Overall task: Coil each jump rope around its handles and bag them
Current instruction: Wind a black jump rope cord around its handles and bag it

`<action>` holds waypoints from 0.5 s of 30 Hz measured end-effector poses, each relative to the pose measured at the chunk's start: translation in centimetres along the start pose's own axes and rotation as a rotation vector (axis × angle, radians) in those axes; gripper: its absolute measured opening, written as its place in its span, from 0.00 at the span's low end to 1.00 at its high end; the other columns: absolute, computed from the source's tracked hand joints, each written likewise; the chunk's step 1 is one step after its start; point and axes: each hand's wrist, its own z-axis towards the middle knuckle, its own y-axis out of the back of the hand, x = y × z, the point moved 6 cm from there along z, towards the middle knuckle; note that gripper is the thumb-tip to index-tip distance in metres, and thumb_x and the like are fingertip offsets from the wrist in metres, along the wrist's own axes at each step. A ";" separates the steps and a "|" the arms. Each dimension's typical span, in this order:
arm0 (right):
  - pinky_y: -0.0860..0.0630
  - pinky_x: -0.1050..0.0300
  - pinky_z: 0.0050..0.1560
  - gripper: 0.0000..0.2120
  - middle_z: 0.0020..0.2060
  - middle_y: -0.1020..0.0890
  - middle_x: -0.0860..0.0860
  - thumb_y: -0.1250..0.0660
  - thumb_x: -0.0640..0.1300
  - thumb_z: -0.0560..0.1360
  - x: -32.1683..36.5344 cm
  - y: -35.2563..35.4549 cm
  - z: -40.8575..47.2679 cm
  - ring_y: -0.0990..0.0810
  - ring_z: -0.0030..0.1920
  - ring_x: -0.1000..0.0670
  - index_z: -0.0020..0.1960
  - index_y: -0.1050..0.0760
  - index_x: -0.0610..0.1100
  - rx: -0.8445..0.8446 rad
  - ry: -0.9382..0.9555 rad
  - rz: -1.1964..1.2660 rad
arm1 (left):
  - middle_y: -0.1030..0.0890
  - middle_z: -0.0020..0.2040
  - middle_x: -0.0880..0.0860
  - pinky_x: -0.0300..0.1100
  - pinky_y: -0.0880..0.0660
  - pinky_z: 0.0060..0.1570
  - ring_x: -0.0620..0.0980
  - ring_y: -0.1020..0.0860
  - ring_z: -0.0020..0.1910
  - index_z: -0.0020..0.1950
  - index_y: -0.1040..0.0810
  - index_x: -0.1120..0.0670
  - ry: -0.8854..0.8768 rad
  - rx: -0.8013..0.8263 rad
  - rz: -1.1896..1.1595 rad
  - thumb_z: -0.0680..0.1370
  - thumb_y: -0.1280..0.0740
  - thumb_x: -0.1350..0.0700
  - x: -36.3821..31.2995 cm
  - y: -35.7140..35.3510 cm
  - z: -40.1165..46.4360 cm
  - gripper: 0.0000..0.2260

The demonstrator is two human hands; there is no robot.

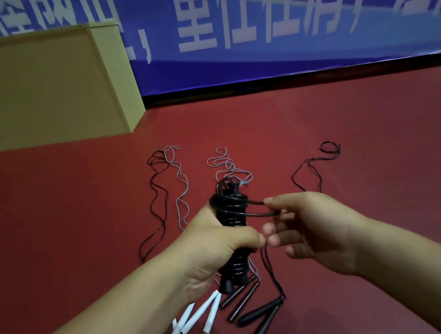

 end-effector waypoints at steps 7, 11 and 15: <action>0.36 0.64 0.22 0.18 0.24 0.29 0.52 0.32 0.45 0.75 -0.2 1.1 0.0 0.34 0.21 0.55 0.26 0.27 0.47 -0.003 -0.075 -0.038 | 0.26 0.40 0.57 0.40 0.28 0.35 0.51 0.26 0.35 0.45 0.28 0.56 0.046 0.071 -0.005 0.61 0.30 0.73 0.5 -0.1 -0.5 0.18; 0.38 0.68 0.20 0.09 0.23 0.31 0.54 0.32 0.43 0.76 -0.3 0.9 0.0 0.35 0.20 0.58 0.37 0.26 0.46 0.032 -0.124 0.057 | 0.27 0.32 0.53 0.40 0.30 0.31 0.47 0.28 0.29 0.43 0.29 0.55 0.063 0.082 -0.052 0.59 0.31 0.70 0.4 -0.2 -0.6 0.18; 0.32 0.69 0.20 0.06 0.23 0.27 0.55 0.32 0.43 0.75 -0.1 1.1 -0.2 0.29 0.20 0.60 0.40 0.23 0.44 0.041 -0.161 0.246 | 0.27 0.32 0.50 0.40 0.28 0.32 0.46 0.26 0.29 0.50 0.27 0.53 0.080 0.094 -0.142 0.58 0.29 0.69 0.5 -0.6 -0.4 0.23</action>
